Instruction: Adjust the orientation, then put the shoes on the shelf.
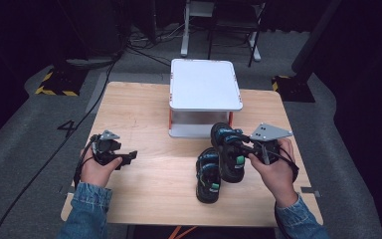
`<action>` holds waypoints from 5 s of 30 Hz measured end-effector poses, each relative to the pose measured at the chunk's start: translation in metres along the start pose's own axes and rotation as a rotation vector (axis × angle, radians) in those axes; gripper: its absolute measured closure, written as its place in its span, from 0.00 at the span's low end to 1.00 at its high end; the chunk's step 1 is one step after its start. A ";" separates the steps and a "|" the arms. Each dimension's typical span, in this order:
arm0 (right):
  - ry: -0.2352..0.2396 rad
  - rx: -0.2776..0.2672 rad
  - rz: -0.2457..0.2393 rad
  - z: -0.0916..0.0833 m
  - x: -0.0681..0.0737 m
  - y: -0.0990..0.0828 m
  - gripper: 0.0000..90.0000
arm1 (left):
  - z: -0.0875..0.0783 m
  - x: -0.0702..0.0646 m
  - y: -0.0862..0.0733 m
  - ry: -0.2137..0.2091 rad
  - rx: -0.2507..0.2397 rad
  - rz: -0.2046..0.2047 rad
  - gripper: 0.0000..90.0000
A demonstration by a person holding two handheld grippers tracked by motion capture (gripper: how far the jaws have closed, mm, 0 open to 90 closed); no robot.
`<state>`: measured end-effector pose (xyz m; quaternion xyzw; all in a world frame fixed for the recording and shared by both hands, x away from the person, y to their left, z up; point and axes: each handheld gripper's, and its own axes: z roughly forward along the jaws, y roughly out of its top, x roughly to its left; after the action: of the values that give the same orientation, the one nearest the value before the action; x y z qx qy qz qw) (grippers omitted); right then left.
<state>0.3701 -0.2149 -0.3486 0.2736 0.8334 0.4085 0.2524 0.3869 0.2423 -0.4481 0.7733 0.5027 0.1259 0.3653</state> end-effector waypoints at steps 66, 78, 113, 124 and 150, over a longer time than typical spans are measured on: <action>0.186 0.247 0.131 0.004 0.012 -0.063 0.53 | 0.022 -0.010 0.020 -0.031 0.025 0.043 0.27; 0.308 0.257 0.344 0.018 0.038 -0.063 0.52 | 0.021 -0.008 0.018 -0.031 0.022 0.040 0.27; 0.130 0.389 0.402 0.047 0.071 -0.069 0.63 | 0.020 -0.010 0.012 -0.018 0.043 0.041 0.27; 0.111 0.363 0.395 0.045 0.065 -0.074 0.91 | 0.021 -0.010 0.012 -0.018 0.041 0.038 0.27; 0.023 0.202 0.357 0.085 0.008 0.000 0.91 | -0.011 0.003 -0.018 0.049 0.022 -0.031 0.27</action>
<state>0.4195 -0.1633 -0.3957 0.4363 0.8113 0.3640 0.1377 0.3696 0.2539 -0.4539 0.7659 0.5249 0.1338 0.3464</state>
